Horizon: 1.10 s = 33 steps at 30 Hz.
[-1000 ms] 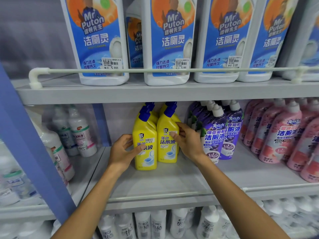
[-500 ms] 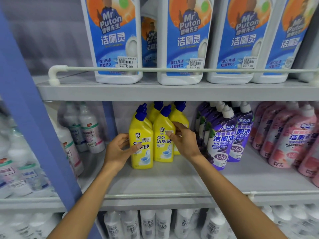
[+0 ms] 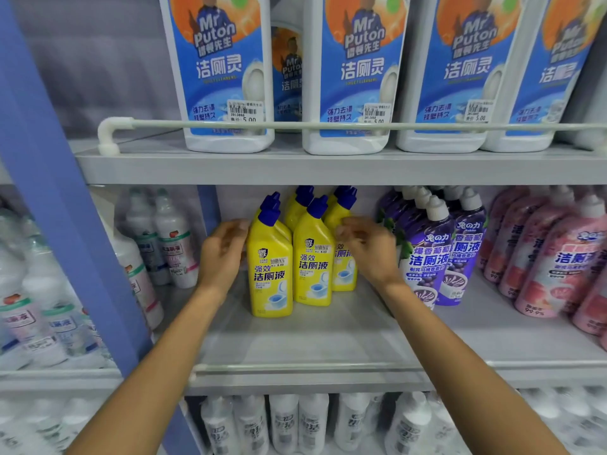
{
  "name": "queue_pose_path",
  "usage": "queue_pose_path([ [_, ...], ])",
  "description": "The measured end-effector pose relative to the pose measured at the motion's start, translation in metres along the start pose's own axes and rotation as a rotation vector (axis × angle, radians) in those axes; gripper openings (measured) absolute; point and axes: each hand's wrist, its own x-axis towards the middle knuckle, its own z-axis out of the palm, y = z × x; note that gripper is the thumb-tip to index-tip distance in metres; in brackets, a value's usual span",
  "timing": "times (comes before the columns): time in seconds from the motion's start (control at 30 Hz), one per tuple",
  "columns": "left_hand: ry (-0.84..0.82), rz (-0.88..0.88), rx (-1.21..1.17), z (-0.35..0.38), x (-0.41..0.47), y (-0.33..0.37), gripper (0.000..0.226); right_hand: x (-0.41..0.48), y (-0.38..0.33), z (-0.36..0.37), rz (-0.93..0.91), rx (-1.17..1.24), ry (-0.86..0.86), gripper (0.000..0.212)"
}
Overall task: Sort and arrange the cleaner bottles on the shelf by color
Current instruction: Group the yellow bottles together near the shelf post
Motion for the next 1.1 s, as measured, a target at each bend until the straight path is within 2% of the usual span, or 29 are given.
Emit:
queue_pose_path([
  [0.07,0.0,-0.014,-0.013,0.007,0.012,0.012,0.014,0.014,-0.003,-0.01,0.023,0.056,0.109,0.023],
  [0.1,-0.015,-0.037,-0.009,0.011,0.018,0.017,0.015,0.022,-0.005,-0.014,0.05,0.032,0.106,0.023],
  [0.23,-0.058,-0.213,0.012,0.014,0.036,0.026,0.018,0.047,0.002,-0.014,0.105,-0.308,-0.158,0.033],
  [0.37,-0.095,-0.357,-0.001,0.007,0.039,0.029,0.013,0.048,0.005,-0.012,0.103,-0.34,-0.214,0.043],
  [0.73,-0.074,-0.398,-0.032,0.007,0.039,0.023,0.027,0.052,0.004,0.003,0.137,-0.132,-0.244,0.044],
  [0.9,-0.072,-0.395,-0.038,0.006,0.041,0.021,0.026,0.053,-0.003,0.013,0.07,-0.17,-0.242,0.032],
  [1.1,-0.044,-0.379,-0.035,0.01,0.049,0.018,0.025,0.057,-0.005,0.008,0.111,-0.147,-0.332,0.035],
])
